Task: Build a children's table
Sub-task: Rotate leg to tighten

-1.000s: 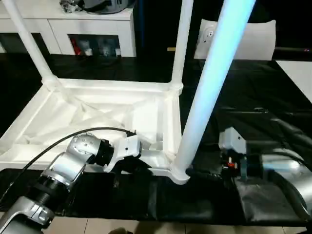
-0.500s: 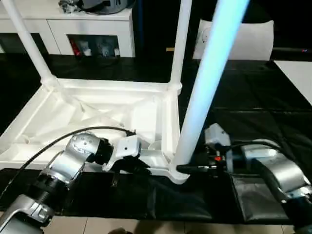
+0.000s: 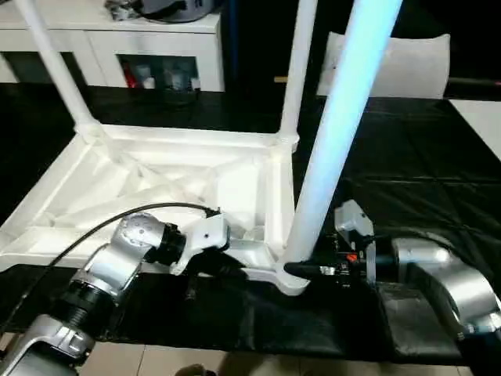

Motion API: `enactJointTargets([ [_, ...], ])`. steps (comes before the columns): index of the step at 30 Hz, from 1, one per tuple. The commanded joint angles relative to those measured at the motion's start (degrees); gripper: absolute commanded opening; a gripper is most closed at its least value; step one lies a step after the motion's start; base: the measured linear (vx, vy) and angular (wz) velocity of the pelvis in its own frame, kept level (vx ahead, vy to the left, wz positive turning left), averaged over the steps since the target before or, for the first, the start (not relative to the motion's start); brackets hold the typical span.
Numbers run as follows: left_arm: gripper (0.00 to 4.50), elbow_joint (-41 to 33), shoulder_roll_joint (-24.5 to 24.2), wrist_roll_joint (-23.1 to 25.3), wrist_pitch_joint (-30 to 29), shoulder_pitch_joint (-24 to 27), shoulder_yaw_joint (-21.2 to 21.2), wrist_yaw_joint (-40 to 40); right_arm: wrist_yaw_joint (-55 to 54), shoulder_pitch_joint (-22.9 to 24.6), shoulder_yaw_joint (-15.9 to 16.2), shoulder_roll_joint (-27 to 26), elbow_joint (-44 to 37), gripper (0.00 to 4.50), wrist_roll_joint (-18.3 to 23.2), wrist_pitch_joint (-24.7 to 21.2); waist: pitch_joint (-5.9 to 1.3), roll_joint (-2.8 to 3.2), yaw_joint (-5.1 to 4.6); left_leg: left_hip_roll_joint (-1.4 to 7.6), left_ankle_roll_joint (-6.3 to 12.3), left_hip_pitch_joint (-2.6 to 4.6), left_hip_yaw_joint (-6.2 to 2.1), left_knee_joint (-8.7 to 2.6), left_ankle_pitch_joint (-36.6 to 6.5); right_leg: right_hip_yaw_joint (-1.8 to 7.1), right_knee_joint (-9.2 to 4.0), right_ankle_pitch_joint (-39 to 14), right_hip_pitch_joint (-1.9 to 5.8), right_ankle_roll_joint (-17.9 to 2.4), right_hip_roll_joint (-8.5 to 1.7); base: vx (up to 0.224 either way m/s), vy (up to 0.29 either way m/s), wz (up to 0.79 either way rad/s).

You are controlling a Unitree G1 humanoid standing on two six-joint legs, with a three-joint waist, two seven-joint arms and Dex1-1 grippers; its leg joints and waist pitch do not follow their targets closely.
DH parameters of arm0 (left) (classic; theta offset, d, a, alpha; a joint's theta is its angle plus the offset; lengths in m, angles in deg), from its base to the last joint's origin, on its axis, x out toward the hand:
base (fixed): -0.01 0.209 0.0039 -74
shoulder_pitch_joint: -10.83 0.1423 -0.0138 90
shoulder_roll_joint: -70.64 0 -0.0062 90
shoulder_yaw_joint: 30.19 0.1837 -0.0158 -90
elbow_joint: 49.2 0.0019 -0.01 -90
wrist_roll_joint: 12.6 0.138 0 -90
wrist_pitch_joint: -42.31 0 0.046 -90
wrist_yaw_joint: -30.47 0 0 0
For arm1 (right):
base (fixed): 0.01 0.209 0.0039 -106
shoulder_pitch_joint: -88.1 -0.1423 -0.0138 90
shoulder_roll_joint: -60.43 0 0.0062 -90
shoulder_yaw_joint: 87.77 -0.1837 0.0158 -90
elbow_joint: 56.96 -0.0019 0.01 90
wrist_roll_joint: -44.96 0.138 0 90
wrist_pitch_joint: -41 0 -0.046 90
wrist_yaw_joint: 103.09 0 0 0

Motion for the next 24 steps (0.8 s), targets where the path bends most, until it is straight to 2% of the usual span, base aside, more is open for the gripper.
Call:
enactJointTargets([
  [1, 0.0, 0.8, 3.4, -0.2, -5.3, -1.4, -3.0, 10.2, -6.0, 1.9, 4.9, -5.2, -4.4, 1.98, -0.1, -3.2, -0.65, -0.52, -0.26, 2.85, 0.07, 0.97, -1.08, -4.94, -19.3, 2.93, -6.39, -23.4, 0.48, -10.5, -4.59, 0.0, 0.0, 0.0],
  [2, 0.0, 0.7, 3.8, -0.2, -5.7, -1.5, -3.1, 10.7, -7.0, 2.0, 5.1, -5.8, -4.6, 1.98, -0.6, -3.3, -0.58, -0.61, -0.5, 2.81, -0.42, 0.87, -1.23, -5.04, -19.9, 2.93, -6.42, -25.3, 0.56, -9.8, -4.59, 0.0, 0.0, 0.0],
  [3, 0.0, 0.6, 5.6, -0.2, -7.4, -2.0, -3.6, 13.2, -11.9, 2.4, 5.9, -8.8, -4.8, 1.98, -3.2, -4.1, -0.39, -0.7, -0.91, 2.72, -1.02, 0.52, -1.56, -5.3, -20.3, 2.82, -6.54, -27.8, 0.64, -8.4, -4.66, 0.0, 0.0, 0.0],
  [4, 0.0, 0.7, 7.5, 0.0, -9.1, -2.6, -4.1, 15.7, -16.8, 2.4, 6.6, -12.2, -4.8, 1.98, -5.3, -5.2, -0.17, -0.7, -1.42, 2.62, -1.58, 0.58, -1.66, -5.44, -21.0, 2.74, -6.78, -29.8, 0.19, -7.5, -4.63, 0.0, 0.0, 0.0],
  [5, 0.0, 0.8, 8.9, 0.1, -10.2, -3.2, -4.4, 17.4, -20.5, 1.9, 6.3, -15.9, -4.3, 1.98, -5.2, -7.3, 0.07, -0.73, -1.63, 2.5, -1.76, 0.53, -1.84, -5.52, -21.9, 2.64, -7.0, -31.5, 0.12, -6.9, -4.73, 0.0, 0.0, 0.0],
  [7, 0.0, 1.0, 10.1, 0.2, -11.2, -3.7, -4.6, 18.8, -23.6, 1.3, 5.8, -19.0, -3.9, 1.97, -4.7, -9.2, 0.18, -1.0, -2.25, 2.33, -2.06, 0.25, -2.19, -5.75, -22.6, 2.48, -7.29, -34.1, 0.11, -5.2, -4.85, 0.0, 0.0, 0.0],
  [8, 0.0, 1.2, 11.1, 0.2, -12.1, -4.3, -4.8, 19.9, -26.5, 0.5, 5.5, -22.0, -2.9, 1.97, -4.8, -10.2, 0.23, -1.04, -2.6, 2.41, -2.04, 0.63, -2.33, -5.81, -23.7, 2.44, -7.63, -34.7, -0.24, -4.8, -4.89, 0.0, 0.0, 0.0],
  [10, 0.0, 2.0, 13.1, 0.7, -13.6, -5.5, -5.4, 22.6, -32.2, -1.5, 4.5, -27.4, -0.3, 1.96, -5.0, -11.6, 0.36, -1.01, -3.08, 2.39, -1.9, 0.62, -2.32, -6.12, -23.4, 2.52, -7.66, -32.4, -0.3, -5.1, -4.75, 0.0, 0.0, 0.0],
  [11, 0.0, 2.9, 14.5, 1.4, -14.5, -6.7, -5.7, 24.4, -36.7, -3.2, 3.4, -30.9, 1.8, 1.96, -5.3, -12.4, 0.56, -0.82, -3.49, 2.32, -2.4, 0.92, -2.46, -6.19, -24.9, 2.43, -7.92, -33.7, -0.78, -5.2, -4.92, 0.0, 0.0, 0.0],
  [12, 0.0, 3.0, 14.7, 1.6, -14.7, -6.9, -5.7, 24.7, -37.7, -3.6, 3.2, -31.6, 2.3, 1.96, -5.5, -12.5, 0.63, -0.89, -3.59, 2.37, -2.49, 0.93, -2.54, -6.3, -25.3, 2.41, -8.02, -33.7, -0.71, -5.1, -4.92, 0.0, 0.0, 0.0],
  [13, 0.0, 3.4, 15.2, 2.3, -14.8, -7.7, -5.6, 25.6, -40.1, -4.8, 2.5, -33.4, 3.6, 1.96, -5.8, -13.0, 0.6, -0.83, -3.68, 2.52, -2.64, 0.83, -2.62, -6.51, -25.3, 2.42, -7.98, -32.2, -0.53, -5.3, -5.07, 0.0, 0.0, 0.0],
  [14, 0.0, 4.1, 15.8, 3.9, -15.2, -9.1, -5.0, 26.6, -44.8, -7.1, 1.6, -36.4, 6.1, 1.96, -8.1, -13.1, 0.53, -0.8, -3.78, 2.55, -2.79, 0.88, -2.55, -6.61, -25.3, 2.41, -8.0, -31.1, -0.52, -5.4, -4.88, 0.0, 0.0, 0.0],
  [15, 0.0, 4.2, 16.0, 4.5, -15.6, -9.5, -4.8, 26.8, -46.4, -7.7, 1.1, -37.6, 6.5, 1.96, -9.3, -13.4, 0.49, -0.69, -4.02, 2.63, -3.57, 0.91, -2.51, -6.83, -25.3, 2.54, -7.76, -27.3, -0.61, -6.5, -4.77, 0.0, 0.0, 0.0],
  [16, 0.0, 4.2, 16.0, 4.8, -15.5, -9.5, -4.6, 26.9, -46.6, -7.8, 1.1, -37.9, 6.7, 1.96, -9.4, -13.0, 0.49, -0.69, -4.02, 2.63, -3.57, 0.91, -2.51, -6.83, -25.3, 2.54, -7.76, -27.3, -0.61, -6.5, -4.77, 0.0, 0.0, 0.0],
  [17, 0.0, 4.2, 16.0, 5.7, -15.2, -9.7, -4.2, 27.1, -47.4, -8.1, 0.6, -38.9, 7.1, 2.52, -9.9, -12.1, 0.38, -0.64, -3.99, 2.79, -3.76, 0.81, -2.45, -7.0, -24.6, 2.56, -7.6, -23.8, -0.33, -7.0, -4.79, 0.0, 0.0, 0.0],
  [18, 0.0, 4.4, 16.0, 6.1, -15.1, -10.0, -4.0, 27.1, -47.9, -8.5, 0.2, -39.4, 7.2, 2.66, -10.1, -11.9, 0.26, -0.81, -3.89, 2.86, -3.59, 0.86, -2.23, -7.1, -23.4, 2.6, -7.42, -20.5, -0.16, -7.5, -4.69, 0.0, 0.0, 0.0],
  [19, 0.0, 4.8, 15.4, 7.3, -14.4, -10.9, -3.6, 27.2, -48.5, -8.8, -1.2, -40.0, 6.2, 2.66, -9.4, -11.1, -0.22, -0.65, -3.79, 2.91, -3.42, 0.98, -1.98, -6.94, -22.0, 2.77, -7.17, -17.4, 0.04, -8.3, -4.75, 0.0, 0.0, 0.0],
  [20, 0.0, 5.1, 15.2, 7.4, -14.4, -11.3, -3.6, 26.8, -48.6, -8.9, -1.9, -40.2, 5.6, 2.7, -9.2, -11.1, -0.01, -0.59, -3.63, 2.88, -2.97, 0.94, -1.73, -6.87, -21.4, 2.91, -7.21, -16.3, -0.03, -8.7, -4.84, 0.0, 0.0, 0.0],
  [21, 0.0, 5.2, 15.1, 7.4, -14.2, -11.3, -3.6, 26.8, -48.4, -8.8, -1.9, -40.1, 5.5, 2.81, -9.3, -11.0, -0.07, -0.8, -3.6, 2.83, -2.72, 0.95, -1.56, -6.81, -20.8, 2.94, -7.25, -16.0, 0.05, -8.7, -4.8, 0.0, 0.0, 0.0],
  [23, 0.0, 6.0, 13.9, 7.5, -12.0, -10.9, -3.6, 25.2, -45.5, -7.4, -1.1, -36.5, 2.8, 3.1, -10.1, -9.2, -0.45, -0.42, -3.24, 2.93, -2.11, 1.01, -1.34, -6.55, -18.2, 3.02, -7.03, -13.6, 0.32, -9.4, -4.88, 0.0, 0.0, 0.0],
  [24, 0.0, 5.9, 13.5, 7.6, -11.5, -10.7, -3.5, 24.7, -44.8, -6.9, -1.1, -35.4, 1.9, 3.15, -10.3, -9.0, -0.45, -0.68, -3.07, 2.97, -1.56, 0.82, -1.14, -6.49, -17.4, 2.95, -7.07, -13.1, 0.49, -9.4, -4.75, 0.0, 0.0, 0.0],
])
